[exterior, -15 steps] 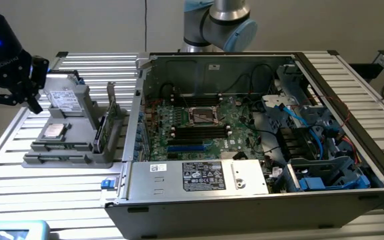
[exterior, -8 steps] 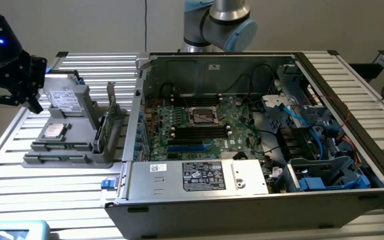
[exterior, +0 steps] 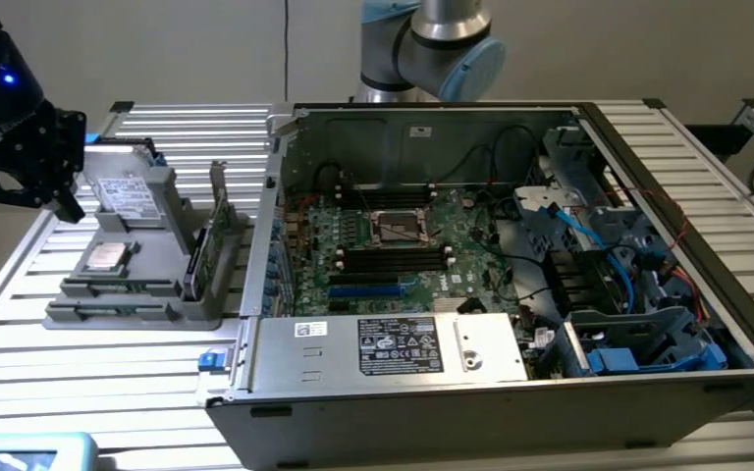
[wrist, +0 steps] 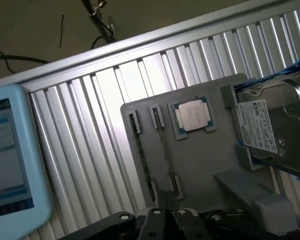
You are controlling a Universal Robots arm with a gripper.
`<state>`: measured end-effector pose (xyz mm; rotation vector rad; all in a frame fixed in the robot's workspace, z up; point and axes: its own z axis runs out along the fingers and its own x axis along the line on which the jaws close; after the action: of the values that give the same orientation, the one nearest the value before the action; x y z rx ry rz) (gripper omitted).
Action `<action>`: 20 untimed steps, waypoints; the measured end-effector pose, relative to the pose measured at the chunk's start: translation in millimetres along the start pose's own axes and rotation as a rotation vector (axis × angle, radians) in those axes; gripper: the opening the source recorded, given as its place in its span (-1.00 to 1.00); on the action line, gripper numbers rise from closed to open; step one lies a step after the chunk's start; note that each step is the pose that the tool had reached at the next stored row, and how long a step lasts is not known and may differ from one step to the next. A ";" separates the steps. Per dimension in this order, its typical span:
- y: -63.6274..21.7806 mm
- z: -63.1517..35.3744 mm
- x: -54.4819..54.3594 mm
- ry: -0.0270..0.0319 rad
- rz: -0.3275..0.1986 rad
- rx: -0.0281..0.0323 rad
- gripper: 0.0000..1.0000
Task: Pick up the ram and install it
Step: 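Pick up the ram and move it above insertion slot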
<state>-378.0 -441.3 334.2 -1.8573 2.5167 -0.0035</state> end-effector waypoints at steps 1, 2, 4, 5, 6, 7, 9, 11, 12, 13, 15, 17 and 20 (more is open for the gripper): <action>0.0 0.0 0.0 -0.0001 -0.019 -0.0004 -0.79; 0.0 0.1 0.0 -0.0001 -0.037 -0.0008 -0.79; 0.0 0.2 0.0 -0.0003 -0.072 -0.0017 -0.79; 0.0 0.2 0.0 -0.0003 -0.090 -0.0022 -0.79; 0.0 0.2 0.0 -0.0004 -0.108 -0.0027 -0.79; 0.0 0.2 0.0 -0.0005 -0.124 -0.0033 -0.79; 0.0 0.3 0.0 -0.0006 -0.152 -0.0042 -0.79; 0.0 0.3 0.0 -0.0006 -0.179 -0.0053 -0.79; 0.0 0.4 0.0 -0.0007 -0.191 -0.0063 -0.79; 0.0 0.4 0.0 -0.0005 -0.205 -0.0076 -0.79; 0.0 0.3 0.0 -0.0002 -0.210 -0.0085 -0.79; 0.0 0.3 0.0 -0.0002 -0.210 -0.0086 -0.79; 0.0 0.3 0.0 -0.0003 -0.212 -0.0086 -0.79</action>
<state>-378.0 -441.3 333.9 -2.1166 2.3099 0.0053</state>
